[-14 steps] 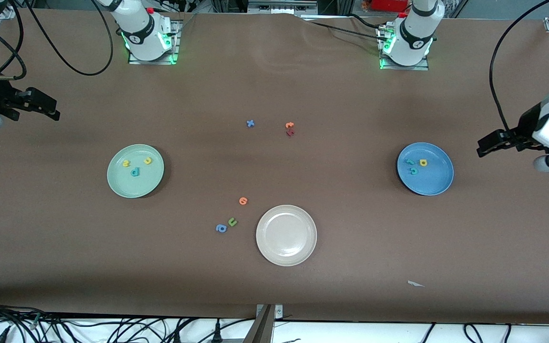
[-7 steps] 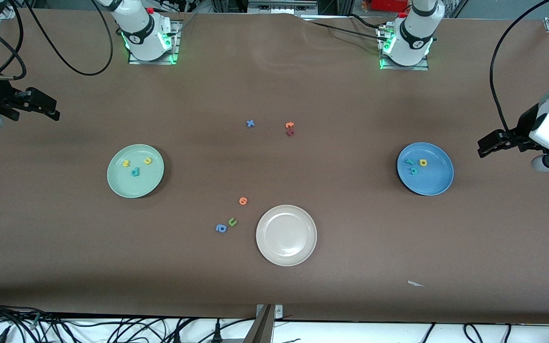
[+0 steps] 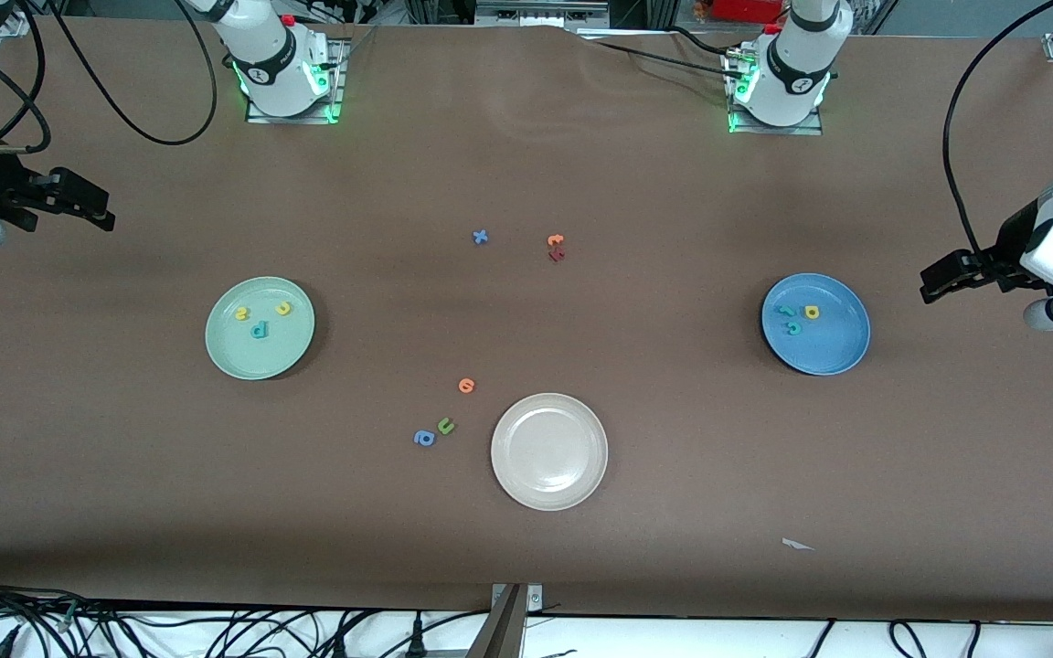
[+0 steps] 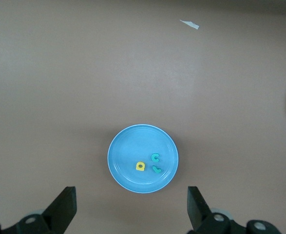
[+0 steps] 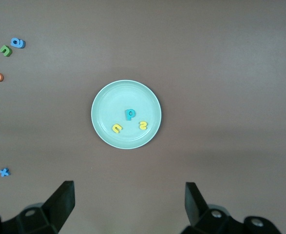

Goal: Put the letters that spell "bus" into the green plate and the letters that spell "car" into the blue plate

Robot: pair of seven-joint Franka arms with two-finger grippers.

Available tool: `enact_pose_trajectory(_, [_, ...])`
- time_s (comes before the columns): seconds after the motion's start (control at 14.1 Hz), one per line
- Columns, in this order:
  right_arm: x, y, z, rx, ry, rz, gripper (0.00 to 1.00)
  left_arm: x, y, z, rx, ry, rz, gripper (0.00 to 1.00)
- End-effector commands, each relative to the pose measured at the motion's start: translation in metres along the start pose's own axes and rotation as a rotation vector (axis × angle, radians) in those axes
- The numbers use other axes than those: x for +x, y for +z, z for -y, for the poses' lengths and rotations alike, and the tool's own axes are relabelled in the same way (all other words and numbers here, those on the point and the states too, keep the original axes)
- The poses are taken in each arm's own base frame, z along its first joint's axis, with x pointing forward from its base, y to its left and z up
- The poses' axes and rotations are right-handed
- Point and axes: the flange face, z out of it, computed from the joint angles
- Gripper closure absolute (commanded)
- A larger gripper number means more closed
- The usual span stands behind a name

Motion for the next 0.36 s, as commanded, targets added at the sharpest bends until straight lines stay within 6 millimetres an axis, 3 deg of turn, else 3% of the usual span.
enact_pose_trajectory(0.0, [-0.005,-0.006,-0.001,0.001,0.017,0.003,0.00,-0.001,-0.002,0.000,0.016,0.036,-0.019,0.00])
enact_pose_trajectory(0.28, [-0.005,-0.005,-0.001,0.001,0.017,0.004,0.00,-0.002,-0.014,-0.003,-0.023,0.085,-0.019,0.00])
